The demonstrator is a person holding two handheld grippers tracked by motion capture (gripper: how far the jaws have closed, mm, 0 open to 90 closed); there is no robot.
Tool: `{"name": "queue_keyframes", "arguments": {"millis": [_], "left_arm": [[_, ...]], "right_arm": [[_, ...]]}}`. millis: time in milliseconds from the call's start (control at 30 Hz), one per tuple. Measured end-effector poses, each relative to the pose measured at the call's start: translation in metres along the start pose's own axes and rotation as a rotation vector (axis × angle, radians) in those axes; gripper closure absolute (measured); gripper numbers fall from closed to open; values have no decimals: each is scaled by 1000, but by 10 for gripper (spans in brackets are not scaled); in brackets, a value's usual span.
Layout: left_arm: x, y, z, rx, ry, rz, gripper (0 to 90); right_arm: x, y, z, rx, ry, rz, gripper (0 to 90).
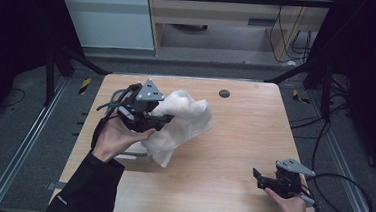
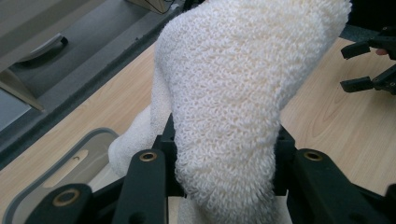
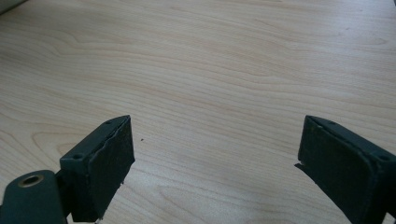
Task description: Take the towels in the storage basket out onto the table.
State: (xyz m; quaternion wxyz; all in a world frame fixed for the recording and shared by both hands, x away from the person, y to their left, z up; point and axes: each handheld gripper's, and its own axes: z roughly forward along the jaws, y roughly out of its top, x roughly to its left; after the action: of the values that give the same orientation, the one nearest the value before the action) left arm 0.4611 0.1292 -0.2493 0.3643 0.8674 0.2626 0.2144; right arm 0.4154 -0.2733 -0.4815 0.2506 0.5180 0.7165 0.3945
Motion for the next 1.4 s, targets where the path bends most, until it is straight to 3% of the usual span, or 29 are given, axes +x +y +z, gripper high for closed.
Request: {"name": "queue_keyframes", "arguments": {"millis": [933, 1400], "left_arm": [[-38, 12, 70, 53, -71, 65, 604], [-44, 9, 106, 63, -88, 50, 603]], "right_arm": [[-1, -3, 1, 51, -55, -41, 110], [-1, -3, 3, 64, -57, -50, 110]]}}
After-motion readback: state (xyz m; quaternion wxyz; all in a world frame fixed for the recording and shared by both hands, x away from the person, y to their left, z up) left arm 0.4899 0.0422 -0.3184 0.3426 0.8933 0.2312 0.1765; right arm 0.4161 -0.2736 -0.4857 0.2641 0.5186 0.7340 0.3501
